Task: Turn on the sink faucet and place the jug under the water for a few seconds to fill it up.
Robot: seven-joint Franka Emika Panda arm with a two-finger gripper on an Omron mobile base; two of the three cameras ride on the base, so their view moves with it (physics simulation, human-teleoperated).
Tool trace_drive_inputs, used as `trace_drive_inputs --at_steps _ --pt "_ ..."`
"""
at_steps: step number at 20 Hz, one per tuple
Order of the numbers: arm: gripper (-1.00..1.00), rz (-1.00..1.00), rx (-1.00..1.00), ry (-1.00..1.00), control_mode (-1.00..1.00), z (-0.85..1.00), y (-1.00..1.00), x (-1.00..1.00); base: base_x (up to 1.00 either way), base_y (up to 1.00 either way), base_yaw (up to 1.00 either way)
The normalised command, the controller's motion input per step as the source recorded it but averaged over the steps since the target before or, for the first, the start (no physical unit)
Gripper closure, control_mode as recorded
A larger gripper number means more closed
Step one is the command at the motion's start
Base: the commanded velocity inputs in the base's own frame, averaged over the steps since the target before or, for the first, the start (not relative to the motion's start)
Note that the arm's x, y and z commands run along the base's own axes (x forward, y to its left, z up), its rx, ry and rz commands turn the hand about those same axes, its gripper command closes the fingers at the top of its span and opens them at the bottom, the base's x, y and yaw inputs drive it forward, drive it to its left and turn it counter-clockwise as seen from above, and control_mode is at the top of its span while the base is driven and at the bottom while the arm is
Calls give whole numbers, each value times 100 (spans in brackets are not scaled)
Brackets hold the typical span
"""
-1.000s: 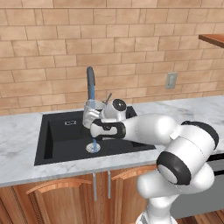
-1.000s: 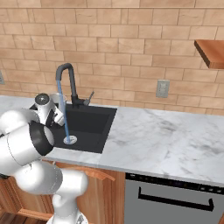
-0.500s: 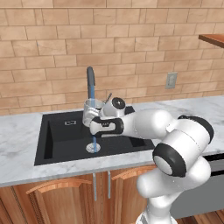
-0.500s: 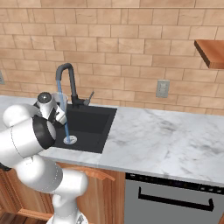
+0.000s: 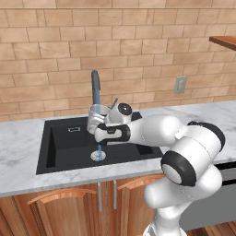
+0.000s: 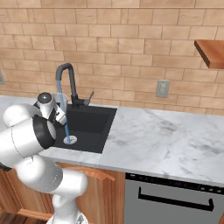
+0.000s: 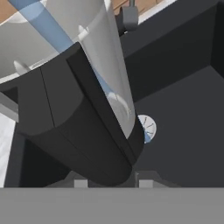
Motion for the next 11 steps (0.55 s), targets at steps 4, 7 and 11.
trace_drive_inputs --at_steps 4,7,11 --pt "100 0 0 0 -100 1 0 0 0 0 0" --pt "100 0 0 1 -100 6 0 0 0 0 0" --pt "100 0 0 0 -100 6 0 0 0 0 0"
